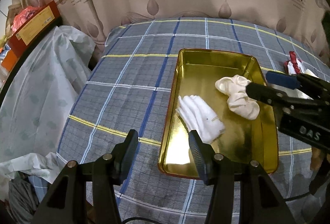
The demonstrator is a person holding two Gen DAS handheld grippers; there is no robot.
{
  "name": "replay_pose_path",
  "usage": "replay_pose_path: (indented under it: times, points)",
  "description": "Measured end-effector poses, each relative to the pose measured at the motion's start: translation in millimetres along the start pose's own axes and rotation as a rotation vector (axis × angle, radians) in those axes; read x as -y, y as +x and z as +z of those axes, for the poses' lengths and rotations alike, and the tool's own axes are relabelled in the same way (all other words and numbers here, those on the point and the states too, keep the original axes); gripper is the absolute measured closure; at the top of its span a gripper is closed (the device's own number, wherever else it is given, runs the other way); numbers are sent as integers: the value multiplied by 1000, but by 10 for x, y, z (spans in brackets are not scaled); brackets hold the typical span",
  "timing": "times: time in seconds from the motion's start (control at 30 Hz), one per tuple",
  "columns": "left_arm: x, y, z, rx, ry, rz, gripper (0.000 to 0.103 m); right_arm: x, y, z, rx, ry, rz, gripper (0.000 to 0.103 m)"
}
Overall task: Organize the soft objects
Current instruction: 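Carry the cream scrunchie into the gold tray and open the right tool, then move the right tool to the Hygiene pad pack and grasp it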
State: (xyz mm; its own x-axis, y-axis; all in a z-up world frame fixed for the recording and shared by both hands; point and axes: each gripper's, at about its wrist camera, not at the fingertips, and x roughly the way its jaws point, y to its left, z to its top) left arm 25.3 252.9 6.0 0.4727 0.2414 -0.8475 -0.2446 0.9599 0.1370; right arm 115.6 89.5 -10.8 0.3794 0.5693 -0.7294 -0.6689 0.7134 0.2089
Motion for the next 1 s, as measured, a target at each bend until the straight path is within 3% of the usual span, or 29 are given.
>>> replay_pose_path:
  times: [0.53,0.77,1.0]
  points:
    - [371,-40,-30,-2,71,-30,51,324,-735,-654,25,13,-70,46]
    - [621,-55,-59,-4,119,-53,51,721,-1132,-980,42,56,-176,45]
    - [849,-79,-101,-7,159,-87,51,1325,-1549,-1387,29,179,-297,44]
